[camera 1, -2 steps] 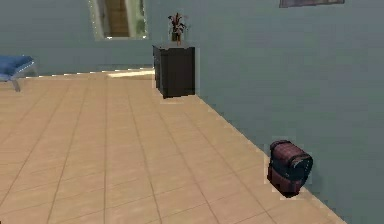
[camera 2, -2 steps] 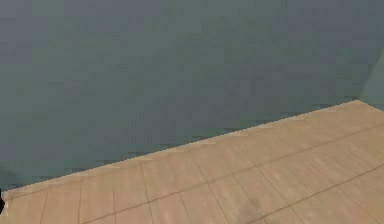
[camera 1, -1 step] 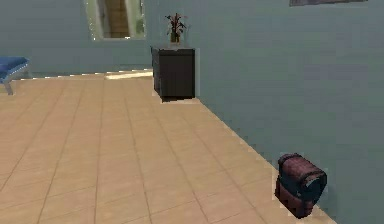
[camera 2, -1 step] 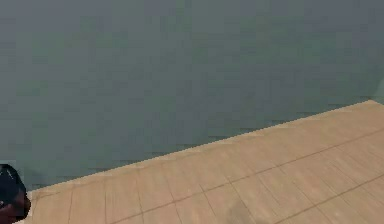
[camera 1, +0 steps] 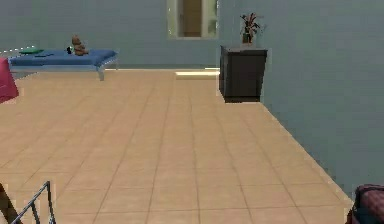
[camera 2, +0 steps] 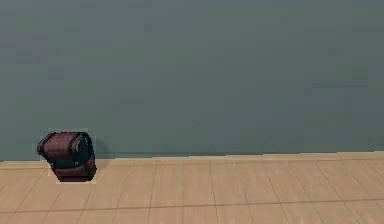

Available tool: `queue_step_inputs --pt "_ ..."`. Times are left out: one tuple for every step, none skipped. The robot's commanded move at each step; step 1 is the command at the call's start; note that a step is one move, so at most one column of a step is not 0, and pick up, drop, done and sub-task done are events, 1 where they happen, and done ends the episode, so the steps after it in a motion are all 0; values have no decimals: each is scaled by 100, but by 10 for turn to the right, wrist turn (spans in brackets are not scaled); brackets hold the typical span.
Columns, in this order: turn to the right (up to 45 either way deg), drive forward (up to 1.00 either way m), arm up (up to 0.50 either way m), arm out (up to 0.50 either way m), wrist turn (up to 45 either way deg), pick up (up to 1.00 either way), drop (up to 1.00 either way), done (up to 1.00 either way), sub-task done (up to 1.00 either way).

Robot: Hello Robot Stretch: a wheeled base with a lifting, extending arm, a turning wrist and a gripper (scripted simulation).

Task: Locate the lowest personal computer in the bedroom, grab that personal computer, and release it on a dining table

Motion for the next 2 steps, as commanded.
queue_step_inputs --pt "0 100 0 0 0 0 0 0 0" --pt "-390 0 0 0 0 0 0 0 0"
